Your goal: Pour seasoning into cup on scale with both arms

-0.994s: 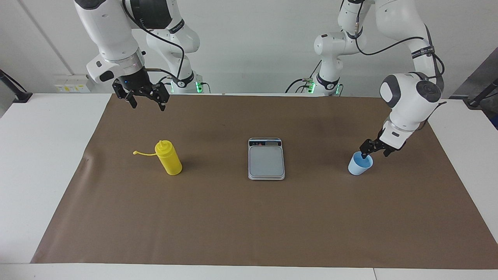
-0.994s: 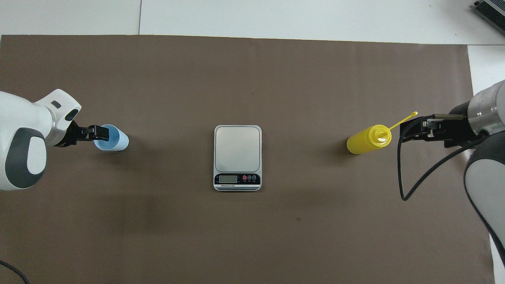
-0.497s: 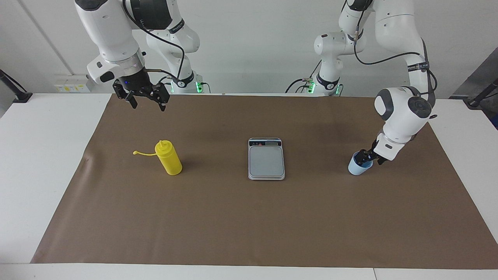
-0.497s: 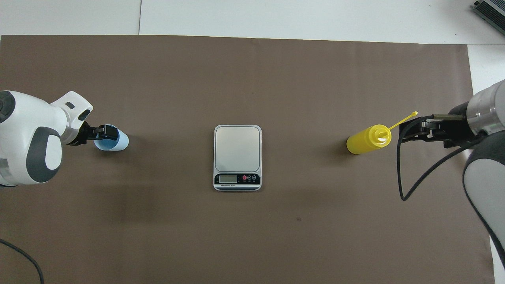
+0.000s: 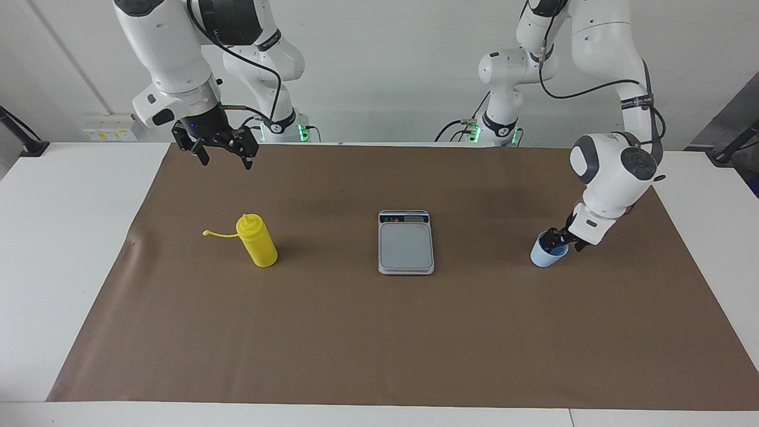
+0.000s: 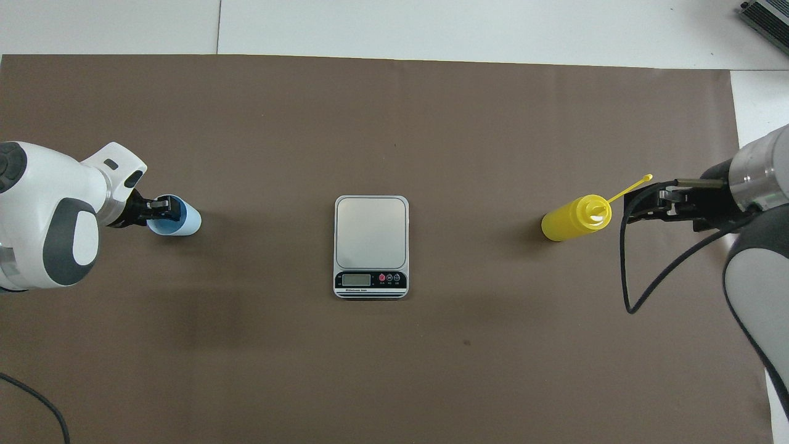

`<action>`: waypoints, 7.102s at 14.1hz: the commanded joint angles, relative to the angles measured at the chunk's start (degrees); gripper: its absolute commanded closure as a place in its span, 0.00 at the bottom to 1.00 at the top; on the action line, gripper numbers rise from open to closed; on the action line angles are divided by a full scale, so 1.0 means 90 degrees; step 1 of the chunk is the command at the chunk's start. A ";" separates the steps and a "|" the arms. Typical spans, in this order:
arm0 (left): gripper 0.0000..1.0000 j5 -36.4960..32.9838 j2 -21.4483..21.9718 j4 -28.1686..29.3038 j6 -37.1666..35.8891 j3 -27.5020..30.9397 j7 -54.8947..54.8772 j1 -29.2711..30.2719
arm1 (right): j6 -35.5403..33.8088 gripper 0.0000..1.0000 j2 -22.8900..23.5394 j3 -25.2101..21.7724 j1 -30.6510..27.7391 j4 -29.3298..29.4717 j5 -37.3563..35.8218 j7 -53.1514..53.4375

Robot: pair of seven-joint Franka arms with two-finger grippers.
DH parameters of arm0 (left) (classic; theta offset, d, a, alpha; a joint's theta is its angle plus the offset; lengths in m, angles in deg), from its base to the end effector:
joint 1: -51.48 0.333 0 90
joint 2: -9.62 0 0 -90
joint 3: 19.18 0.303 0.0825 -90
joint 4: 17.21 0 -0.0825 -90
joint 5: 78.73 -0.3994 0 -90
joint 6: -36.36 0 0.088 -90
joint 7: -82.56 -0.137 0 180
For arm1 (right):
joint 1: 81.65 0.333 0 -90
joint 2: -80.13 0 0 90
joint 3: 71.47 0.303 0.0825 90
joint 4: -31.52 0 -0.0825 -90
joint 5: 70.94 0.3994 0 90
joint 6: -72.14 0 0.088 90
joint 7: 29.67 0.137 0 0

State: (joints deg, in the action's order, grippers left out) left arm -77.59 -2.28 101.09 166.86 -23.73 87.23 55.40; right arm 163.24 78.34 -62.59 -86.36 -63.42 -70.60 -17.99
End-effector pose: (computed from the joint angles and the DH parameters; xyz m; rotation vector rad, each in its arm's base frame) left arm 0.5902 -0.0073 0.2816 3.1070 0.1323 0.0067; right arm 0.5578 0.0425 0.5586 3.1304 -0.2061 -0.0564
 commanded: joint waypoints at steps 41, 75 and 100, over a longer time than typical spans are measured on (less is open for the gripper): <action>1.00 0.0196 -0.0133 -0.0751 0.0323 -0.0051 0.4890 -0.3786 | 0.0122 0.00 -0.0201 0.0019 -0.0054 -0.0212 0.0099 -0.0135; 0.00 0.0283 0.1273 -0.3065 -0.4705 0.0037 -0.0404 -0.0622 | 0.2984 0.00 0.0726 -0.0059 -0.2524 -0.4021 0.6767 -1.3052; 0.00 0.0000 0.1605 -0.3017 -0.5126 0.0027 -0.0217 -0.0651 | 0.2856 0.00 0.1655 -0.0059 -0.1977 -0.3894 0.9015 -1.4696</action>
State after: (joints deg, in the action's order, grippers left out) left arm -76.76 10.65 72.00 120.93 -23.05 84.66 49.11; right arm 188.28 92.99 -63.38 -103.42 -98.56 9.04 -149.22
